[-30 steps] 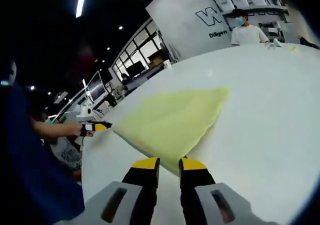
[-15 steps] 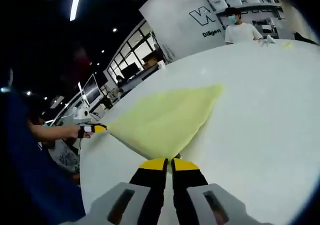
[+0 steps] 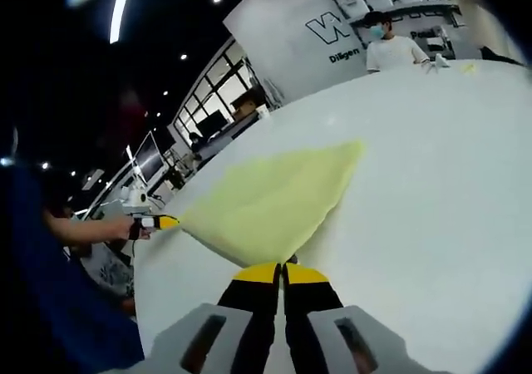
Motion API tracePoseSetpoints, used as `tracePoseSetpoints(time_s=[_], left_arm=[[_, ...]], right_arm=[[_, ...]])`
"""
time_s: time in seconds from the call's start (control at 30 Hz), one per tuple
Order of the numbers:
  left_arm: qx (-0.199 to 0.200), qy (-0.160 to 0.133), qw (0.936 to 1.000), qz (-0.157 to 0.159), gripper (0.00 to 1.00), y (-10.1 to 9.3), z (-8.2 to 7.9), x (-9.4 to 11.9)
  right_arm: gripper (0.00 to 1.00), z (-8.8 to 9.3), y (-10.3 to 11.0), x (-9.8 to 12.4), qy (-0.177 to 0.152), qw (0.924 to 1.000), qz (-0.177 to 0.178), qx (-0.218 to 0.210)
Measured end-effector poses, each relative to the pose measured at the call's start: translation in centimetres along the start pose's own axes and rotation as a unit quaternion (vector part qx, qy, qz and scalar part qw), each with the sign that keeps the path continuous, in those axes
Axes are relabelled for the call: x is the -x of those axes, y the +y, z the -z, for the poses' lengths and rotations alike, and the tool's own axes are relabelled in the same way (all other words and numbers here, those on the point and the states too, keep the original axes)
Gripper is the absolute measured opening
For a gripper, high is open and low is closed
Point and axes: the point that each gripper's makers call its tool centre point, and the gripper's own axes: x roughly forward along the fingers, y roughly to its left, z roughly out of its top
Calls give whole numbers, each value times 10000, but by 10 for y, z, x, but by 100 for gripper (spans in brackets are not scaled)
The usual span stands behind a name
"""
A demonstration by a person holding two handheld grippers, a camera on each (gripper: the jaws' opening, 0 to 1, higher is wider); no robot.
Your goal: Fold the garment on the visible template until the final outline fits inside the template.
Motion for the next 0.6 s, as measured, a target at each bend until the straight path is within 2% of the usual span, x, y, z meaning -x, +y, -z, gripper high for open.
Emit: tracePoseSetpoints(time_s=[0.17, 0.3, 0.6], left_arm=[[195, -15, 9998, 74, 2, -4, 3, 8], [186, 23, 9998, 111, 2, -9, 11, 16], [199, 136, 9994, 251, 2, -25, 35, 39]], right_arm=[[0, 0, 0, 4, -85, 9999, 10, -137], [0, 9, 8, 12, -61, 9998, -33, -171], [0, 43, 34, 40, -106, 9992, -88, -386]])
